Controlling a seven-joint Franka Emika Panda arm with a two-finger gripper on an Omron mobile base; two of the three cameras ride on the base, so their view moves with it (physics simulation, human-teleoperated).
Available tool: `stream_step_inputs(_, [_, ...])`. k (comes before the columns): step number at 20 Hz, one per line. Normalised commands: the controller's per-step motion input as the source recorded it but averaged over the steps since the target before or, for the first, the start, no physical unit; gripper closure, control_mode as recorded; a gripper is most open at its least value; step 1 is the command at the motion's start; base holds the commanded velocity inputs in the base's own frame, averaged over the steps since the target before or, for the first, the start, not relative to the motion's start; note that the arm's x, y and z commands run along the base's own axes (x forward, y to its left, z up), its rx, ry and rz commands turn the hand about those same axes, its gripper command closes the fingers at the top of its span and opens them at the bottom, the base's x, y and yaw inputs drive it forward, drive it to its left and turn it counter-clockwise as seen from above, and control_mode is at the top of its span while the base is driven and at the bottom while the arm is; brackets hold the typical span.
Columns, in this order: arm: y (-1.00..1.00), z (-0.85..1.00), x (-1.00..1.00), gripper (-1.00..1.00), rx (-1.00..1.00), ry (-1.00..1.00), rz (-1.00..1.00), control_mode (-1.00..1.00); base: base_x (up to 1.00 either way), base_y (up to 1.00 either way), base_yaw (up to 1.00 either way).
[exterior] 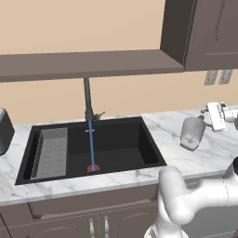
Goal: Turn on the sink faucet and place the jug under the water for a few seconds to fill it up.
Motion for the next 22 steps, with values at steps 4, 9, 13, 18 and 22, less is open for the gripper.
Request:
stream_step_inputs(4, [0.00, -0.09, 0.10, -1.00, -0.03, 0.05, 0.05, -1.00, 0.00, 0.00, 0.00])
stream_step_inputs(9, [0.00, -0.14, 0.00, -1.00, -0.04, 0.02, 0.09, -1.00, 0.00, 0.00, 0.00])
stream_step_inputs(13, [0.00, -0.13, 0.00, -1.00, -0.05, 0.00, 0.09, -1.00, 0.00, 0.00, 0.00])
stream_step_inputs(18, [0.06, -0.04, 0.00, -1.00, -0.04, 0.00, 0.09, -1.00, 0.00, 0.00, 0.00])
stream_step_inputs(22, [0.08, 0.00, 0.00, -1.00, -0.02, 0.00, 0.09, -1.00, 0.00, 0.00, 0.00])
